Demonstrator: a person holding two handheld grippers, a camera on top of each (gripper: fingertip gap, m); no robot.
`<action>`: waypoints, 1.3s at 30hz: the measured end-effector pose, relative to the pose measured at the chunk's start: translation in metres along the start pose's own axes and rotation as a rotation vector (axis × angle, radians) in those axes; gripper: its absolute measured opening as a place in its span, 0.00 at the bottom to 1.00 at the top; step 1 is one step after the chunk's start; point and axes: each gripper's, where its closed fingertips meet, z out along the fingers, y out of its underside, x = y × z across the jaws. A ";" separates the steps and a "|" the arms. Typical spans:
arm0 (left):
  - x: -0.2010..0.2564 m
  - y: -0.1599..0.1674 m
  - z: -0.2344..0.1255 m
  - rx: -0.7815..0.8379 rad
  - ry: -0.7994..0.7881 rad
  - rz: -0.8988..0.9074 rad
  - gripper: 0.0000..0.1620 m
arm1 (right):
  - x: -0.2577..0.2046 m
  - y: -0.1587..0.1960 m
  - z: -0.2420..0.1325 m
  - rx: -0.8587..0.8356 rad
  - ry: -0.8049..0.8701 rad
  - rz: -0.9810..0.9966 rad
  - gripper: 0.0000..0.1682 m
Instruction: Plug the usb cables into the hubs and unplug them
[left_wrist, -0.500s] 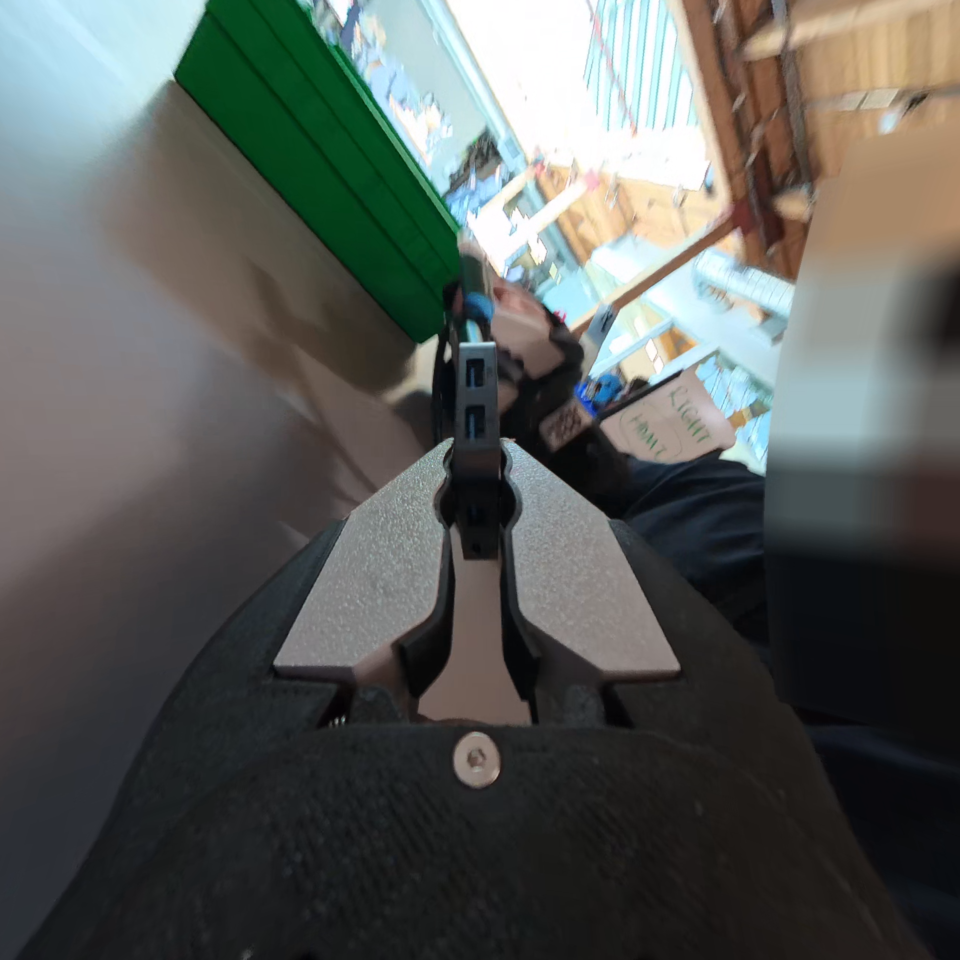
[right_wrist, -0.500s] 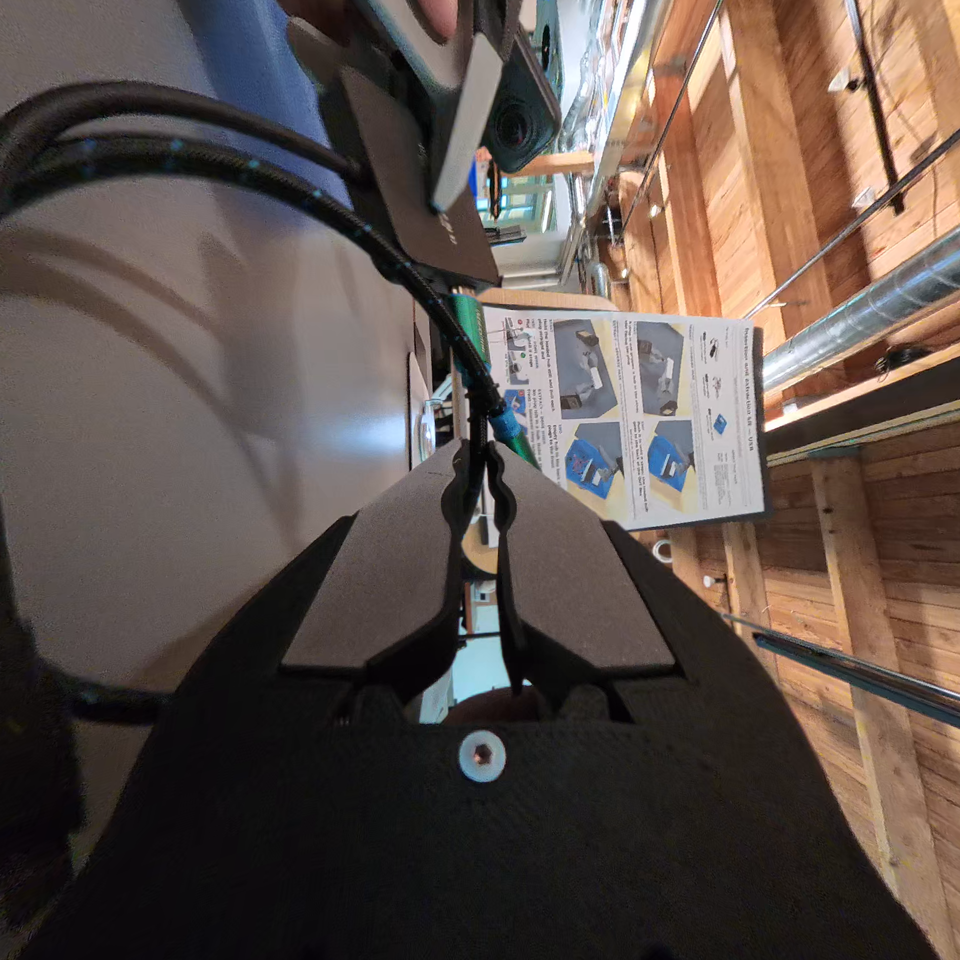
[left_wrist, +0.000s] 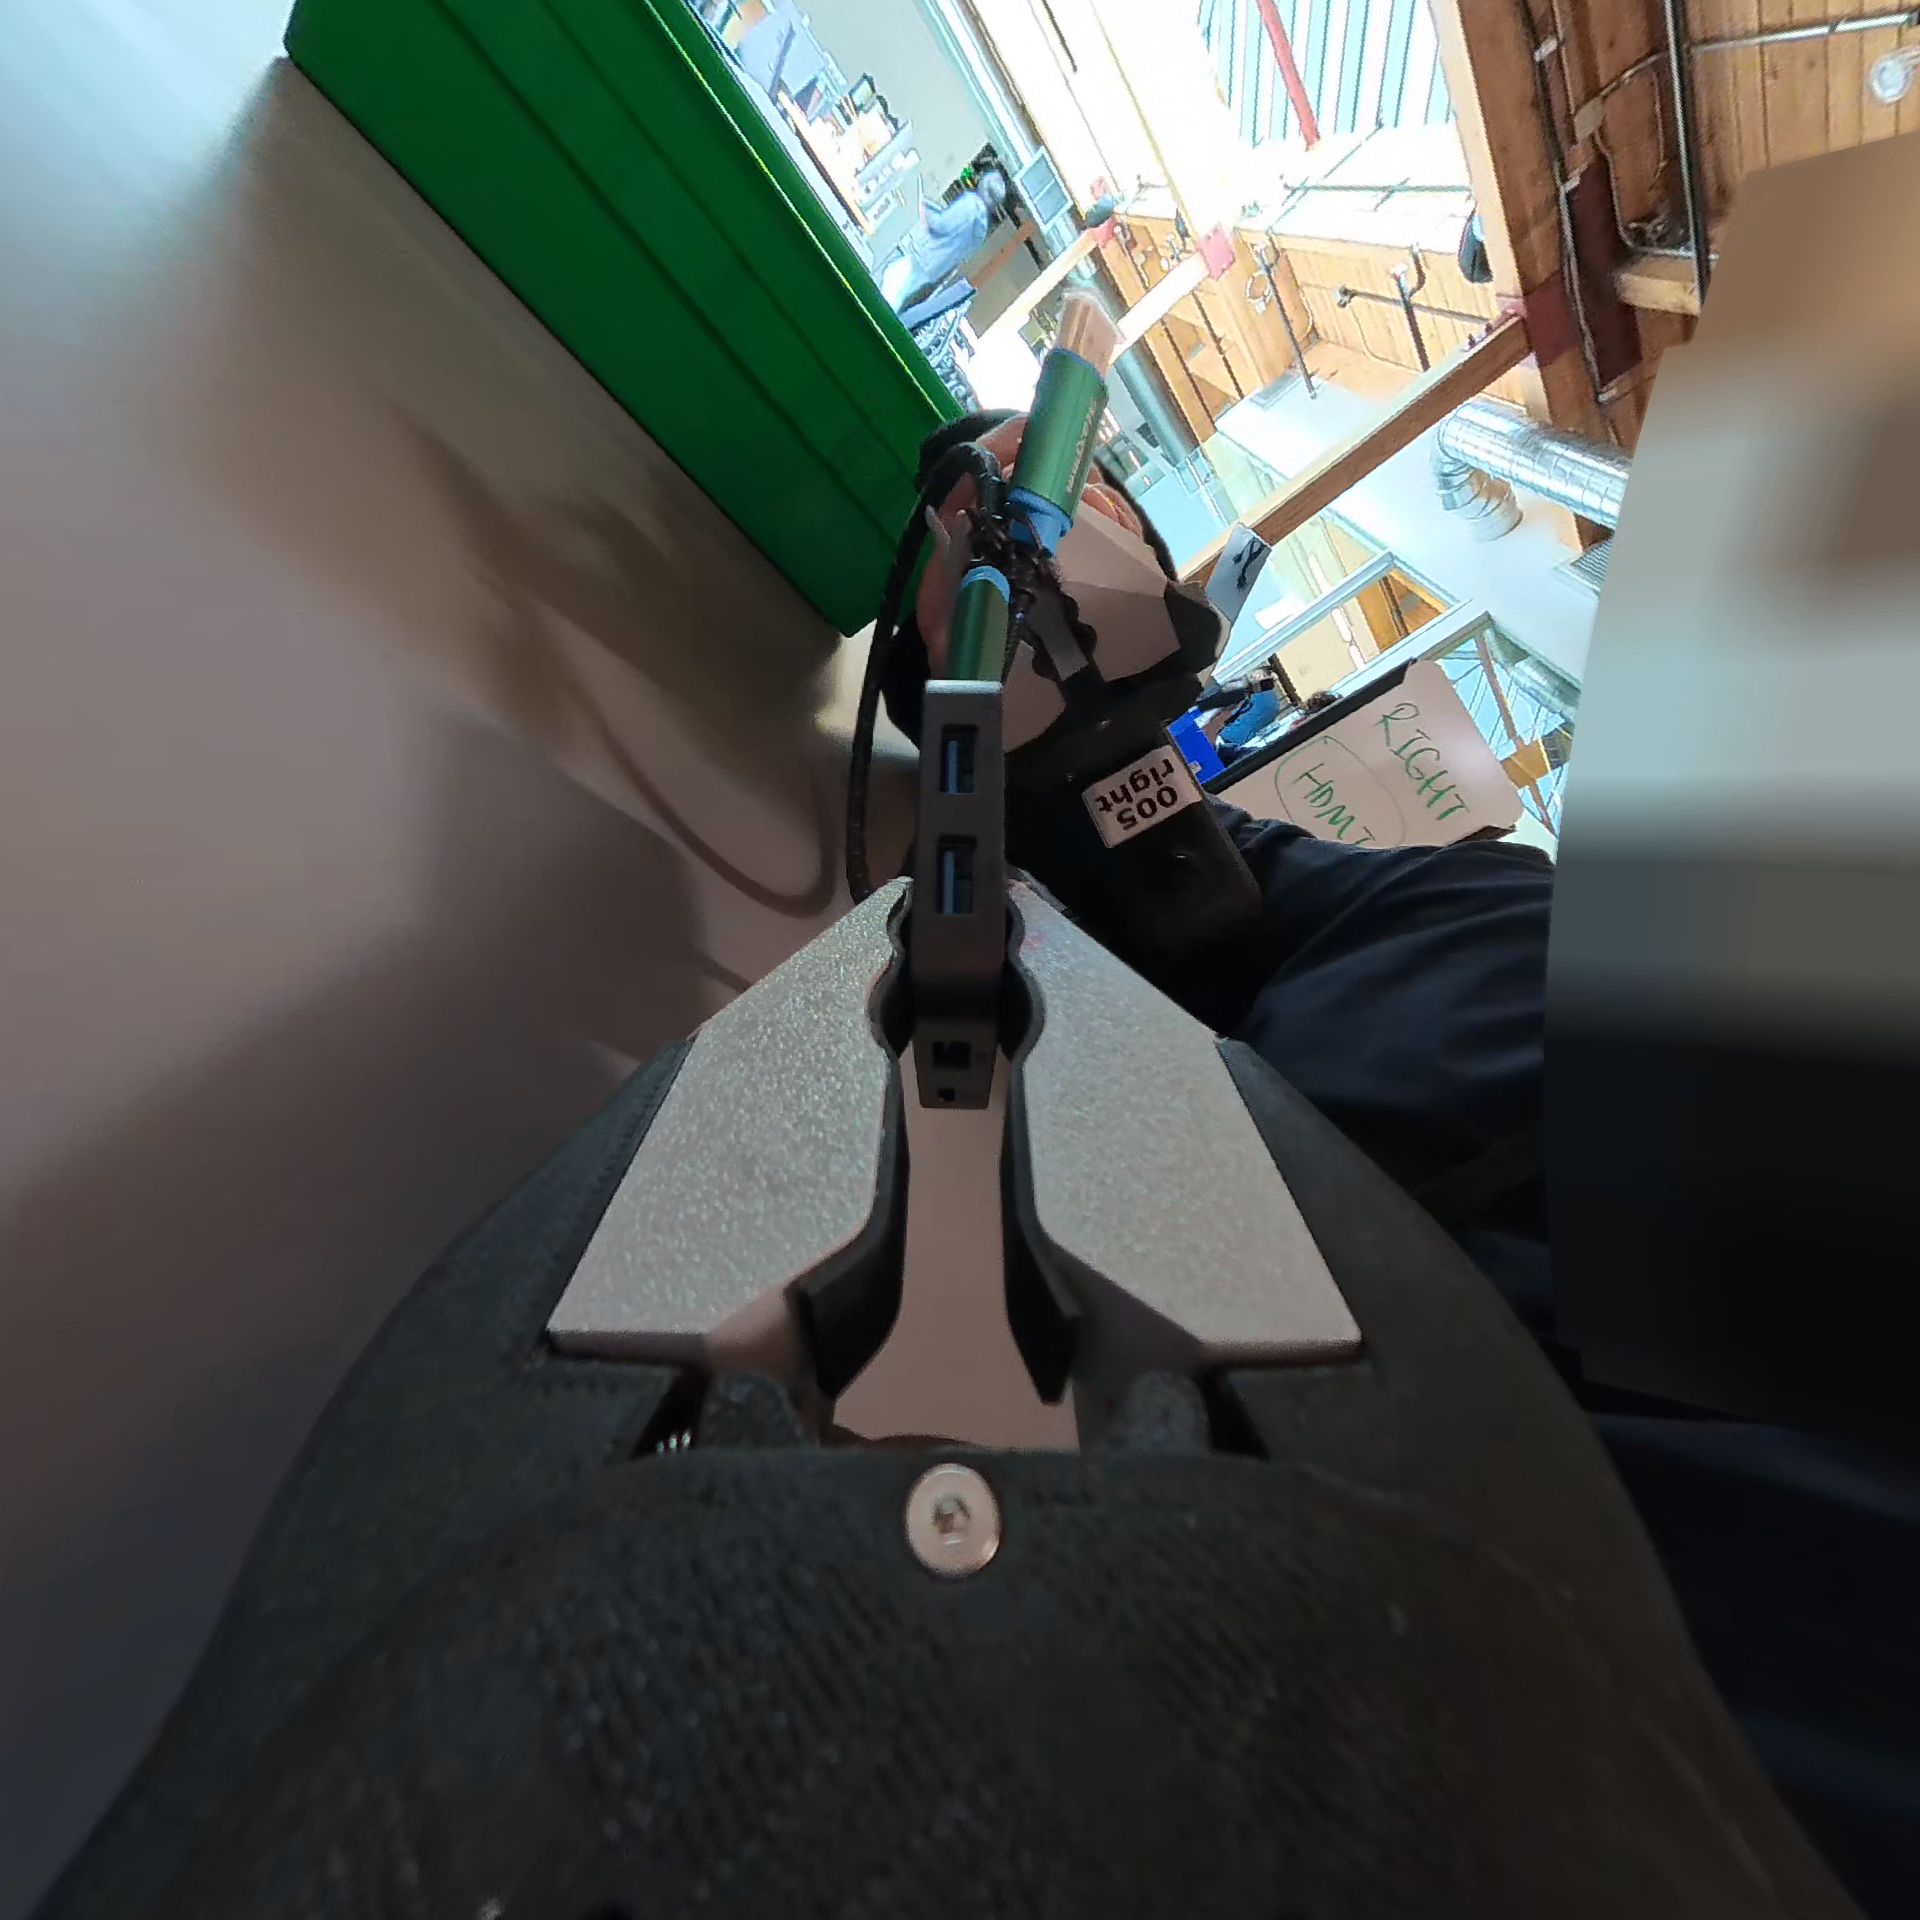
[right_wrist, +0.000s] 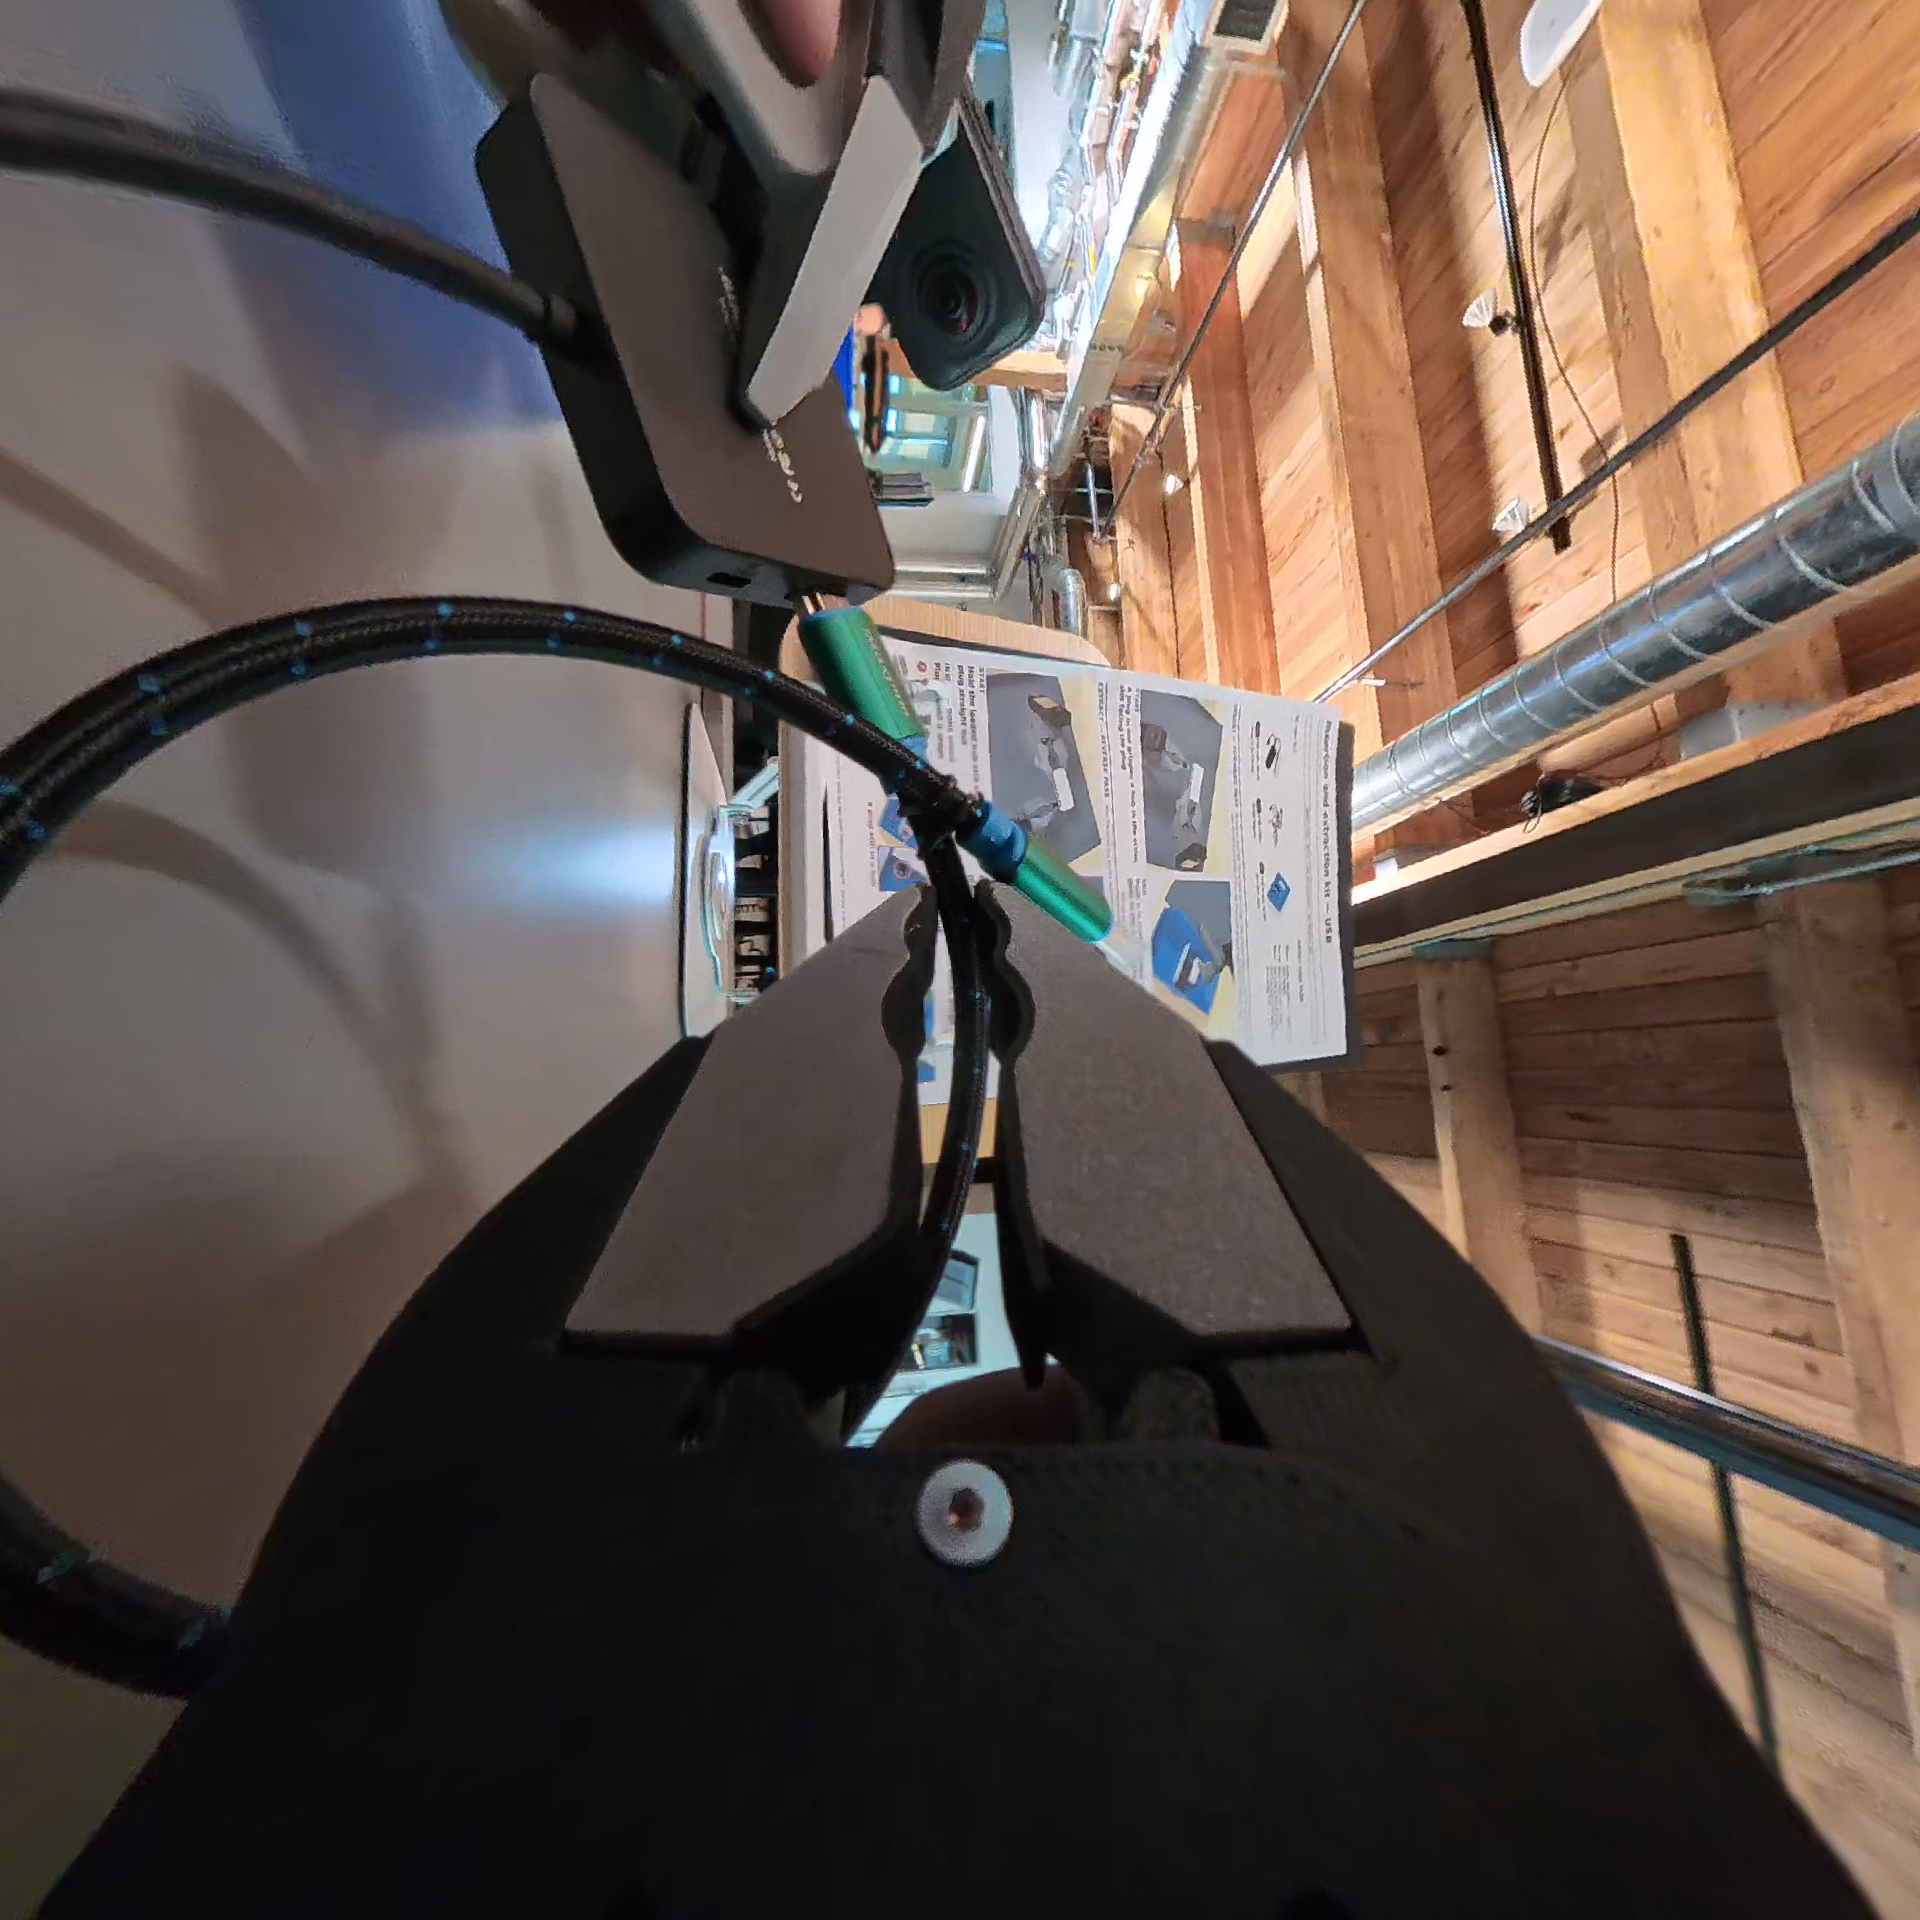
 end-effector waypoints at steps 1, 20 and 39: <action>-0.001 -0.001 0.000 0.005 -0.006 -0.002 0.06 | -0.001 -0.001 0.000 -0.007 0.000 0.022 0.01; 0.013 0.005 0.001 -0.035 0.098 -0.022 0.06 | -0.003 -0.022 -0.012 0.103 -0.016 0.229 0.00; 0.003 -0.034 -0.021 0.197 0.040 0.027 0.07 | 0.003 0.010 -0.010 -0.080 -0.380 1.309 0.25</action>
